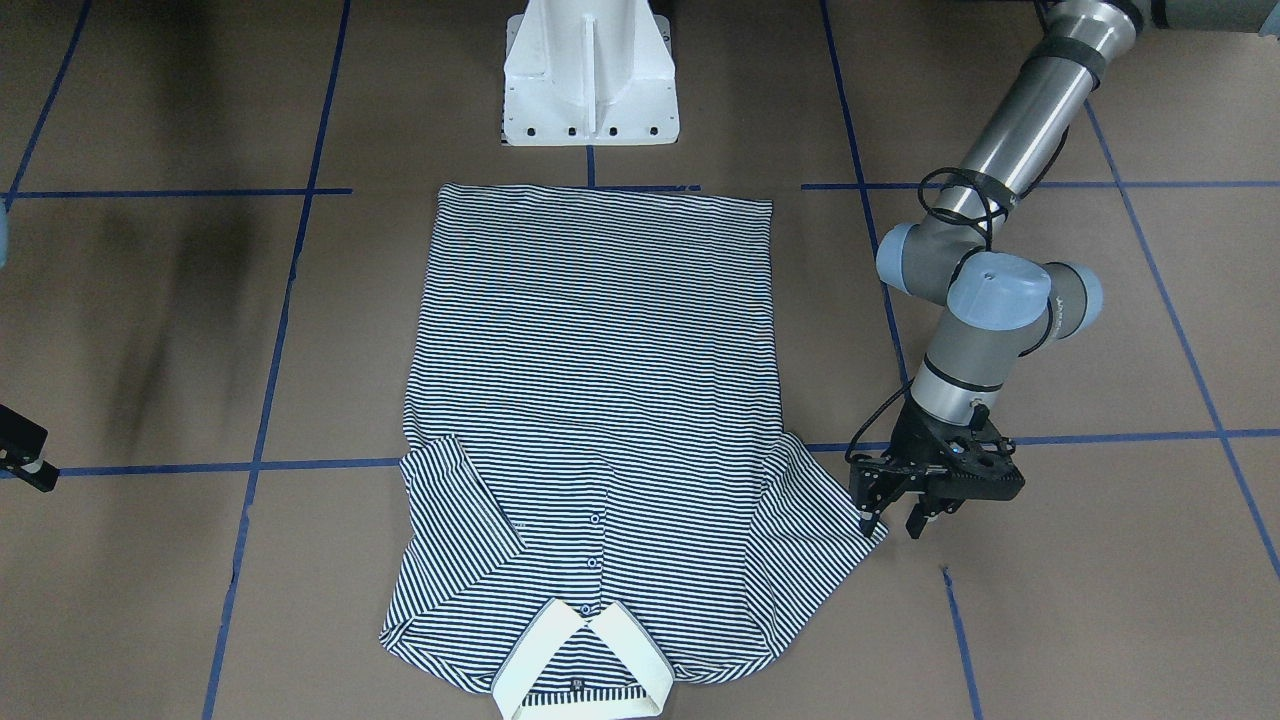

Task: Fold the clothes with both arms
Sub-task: 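Move the left gripper toward the sleeve nearest it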

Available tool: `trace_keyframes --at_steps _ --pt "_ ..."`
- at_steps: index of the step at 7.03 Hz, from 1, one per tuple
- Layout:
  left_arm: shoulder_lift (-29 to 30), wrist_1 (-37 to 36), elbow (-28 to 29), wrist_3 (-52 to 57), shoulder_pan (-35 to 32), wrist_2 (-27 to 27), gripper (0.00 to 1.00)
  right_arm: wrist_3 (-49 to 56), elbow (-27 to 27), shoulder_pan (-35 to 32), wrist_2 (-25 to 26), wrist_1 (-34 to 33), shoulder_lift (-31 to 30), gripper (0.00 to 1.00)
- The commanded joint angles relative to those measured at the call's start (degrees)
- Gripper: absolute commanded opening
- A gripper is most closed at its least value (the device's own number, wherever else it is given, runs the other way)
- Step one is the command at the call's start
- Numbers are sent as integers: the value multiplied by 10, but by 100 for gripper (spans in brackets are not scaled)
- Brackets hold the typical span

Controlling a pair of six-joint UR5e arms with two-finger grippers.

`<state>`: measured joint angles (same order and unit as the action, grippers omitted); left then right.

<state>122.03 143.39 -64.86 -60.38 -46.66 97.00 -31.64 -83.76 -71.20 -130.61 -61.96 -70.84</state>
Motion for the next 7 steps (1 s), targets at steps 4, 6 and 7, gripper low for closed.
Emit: trace_keyframes --at_steps 4,6,7 --pt "1 -1 1 0 8 -9 61 0 1 -1 4 0 0 100" --pt "1 -1 2 0 12 -11 60 0 1 -1 4 0 -1 100" --pt "1 -1 2 0 14 -17 60 0 1 -1 4 0 -1 100"
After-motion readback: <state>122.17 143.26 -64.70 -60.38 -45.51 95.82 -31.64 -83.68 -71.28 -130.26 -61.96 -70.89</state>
